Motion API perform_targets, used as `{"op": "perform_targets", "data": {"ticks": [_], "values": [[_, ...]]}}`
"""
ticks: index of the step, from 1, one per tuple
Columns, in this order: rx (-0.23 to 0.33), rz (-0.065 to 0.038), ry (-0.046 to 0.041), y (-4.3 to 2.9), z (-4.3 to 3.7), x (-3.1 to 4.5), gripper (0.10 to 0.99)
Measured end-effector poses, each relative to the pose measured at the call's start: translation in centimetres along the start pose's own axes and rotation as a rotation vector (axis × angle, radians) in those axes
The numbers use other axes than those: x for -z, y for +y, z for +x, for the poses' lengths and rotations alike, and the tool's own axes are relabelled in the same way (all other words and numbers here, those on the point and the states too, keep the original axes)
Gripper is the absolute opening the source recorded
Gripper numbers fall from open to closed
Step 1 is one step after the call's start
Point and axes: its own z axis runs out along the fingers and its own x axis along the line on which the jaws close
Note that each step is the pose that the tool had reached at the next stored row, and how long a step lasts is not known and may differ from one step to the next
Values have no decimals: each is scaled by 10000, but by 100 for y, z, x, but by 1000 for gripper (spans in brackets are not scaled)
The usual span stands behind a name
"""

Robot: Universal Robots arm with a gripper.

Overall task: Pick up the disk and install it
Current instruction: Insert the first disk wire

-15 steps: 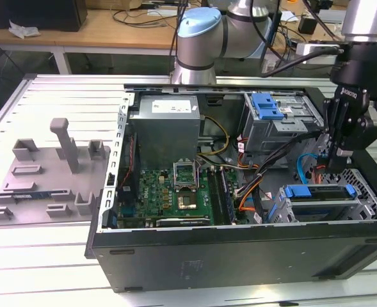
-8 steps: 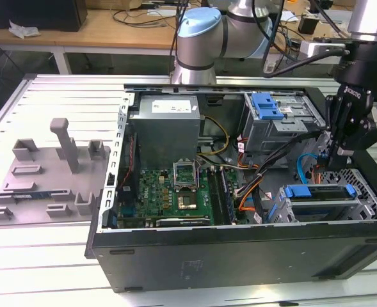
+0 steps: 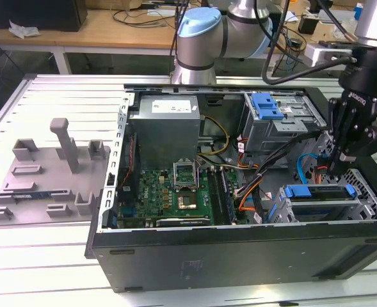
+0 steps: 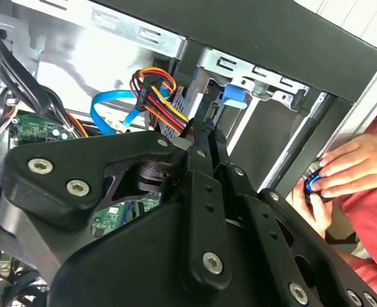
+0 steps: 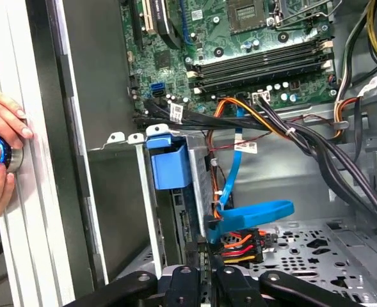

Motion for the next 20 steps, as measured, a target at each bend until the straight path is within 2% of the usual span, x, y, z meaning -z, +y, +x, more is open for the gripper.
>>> {"op": "perform_targets", "data": {"ticks": [1, 7, 9, 11, 12, 16, 17, 18, 20], "values": [[53, 3, -88, 2, 19, -5, 165], [201, 18, -338, 4, 74, -18, 165], [292, 24, -546, 2, 99, -25, 165], [337, 24, -676, 2, 114, -29, 165], [371, 26, -768, 1, 133, -33, 165], [436, 29, -965, -3, 182, -46, 165], [455, 28, -1039, -4, 199, -51, 165], [485, 26, -1161, -6, 225, -57, 165], [511, 23, -1285, -8, 247, -63, 165]]}}
